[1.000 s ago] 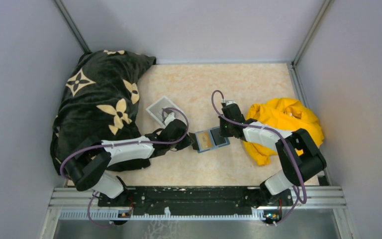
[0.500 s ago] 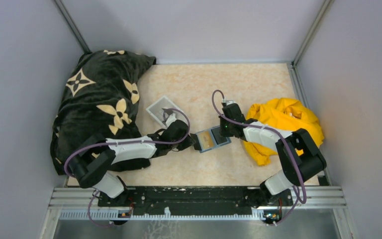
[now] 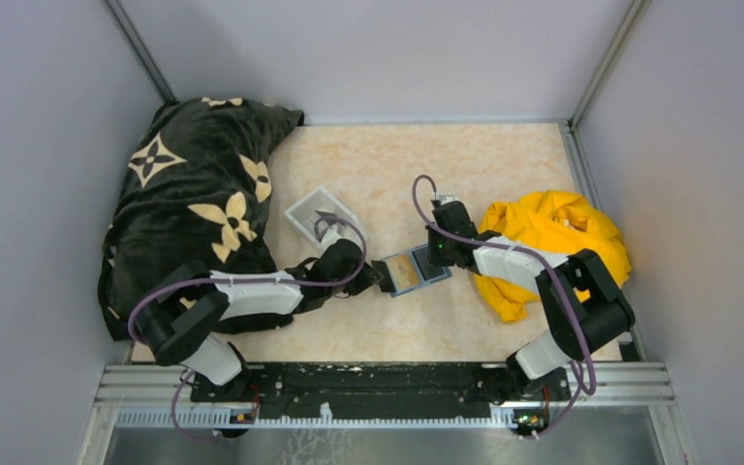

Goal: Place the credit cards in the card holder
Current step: Insert the credit card into the card holder.

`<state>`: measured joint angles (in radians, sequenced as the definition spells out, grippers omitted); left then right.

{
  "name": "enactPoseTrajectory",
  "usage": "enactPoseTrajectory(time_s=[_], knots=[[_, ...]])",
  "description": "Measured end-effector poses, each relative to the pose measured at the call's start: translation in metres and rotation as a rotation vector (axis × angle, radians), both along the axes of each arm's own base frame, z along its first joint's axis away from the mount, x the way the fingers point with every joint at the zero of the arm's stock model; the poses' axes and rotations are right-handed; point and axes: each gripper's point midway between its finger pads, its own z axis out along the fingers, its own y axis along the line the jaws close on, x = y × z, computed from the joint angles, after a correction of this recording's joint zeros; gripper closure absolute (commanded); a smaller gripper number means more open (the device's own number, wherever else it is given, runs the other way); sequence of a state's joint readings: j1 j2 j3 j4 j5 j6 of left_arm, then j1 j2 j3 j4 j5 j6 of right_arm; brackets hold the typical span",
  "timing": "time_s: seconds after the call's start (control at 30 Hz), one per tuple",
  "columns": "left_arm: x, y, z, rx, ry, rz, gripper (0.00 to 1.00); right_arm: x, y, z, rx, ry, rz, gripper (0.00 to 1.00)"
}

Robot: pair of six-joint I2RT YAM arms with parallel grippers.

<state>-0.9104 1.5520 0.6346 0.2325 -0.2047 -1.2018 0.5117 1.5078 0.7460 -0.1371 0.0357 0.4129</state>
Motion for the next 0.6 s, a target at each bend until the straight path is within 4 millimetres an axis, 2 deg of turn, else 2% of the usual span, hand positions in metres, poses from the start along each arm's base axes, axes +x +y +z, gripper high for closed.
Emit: enactPoseTrajectory(time_s=[0.6], knots=[[0.000, -0.001, 0.014, -0.059, -0.036, 0.005, 1.00, 0.001, 0.000, 0.000, 0.003, 0.000, -0.002, 0.88]])
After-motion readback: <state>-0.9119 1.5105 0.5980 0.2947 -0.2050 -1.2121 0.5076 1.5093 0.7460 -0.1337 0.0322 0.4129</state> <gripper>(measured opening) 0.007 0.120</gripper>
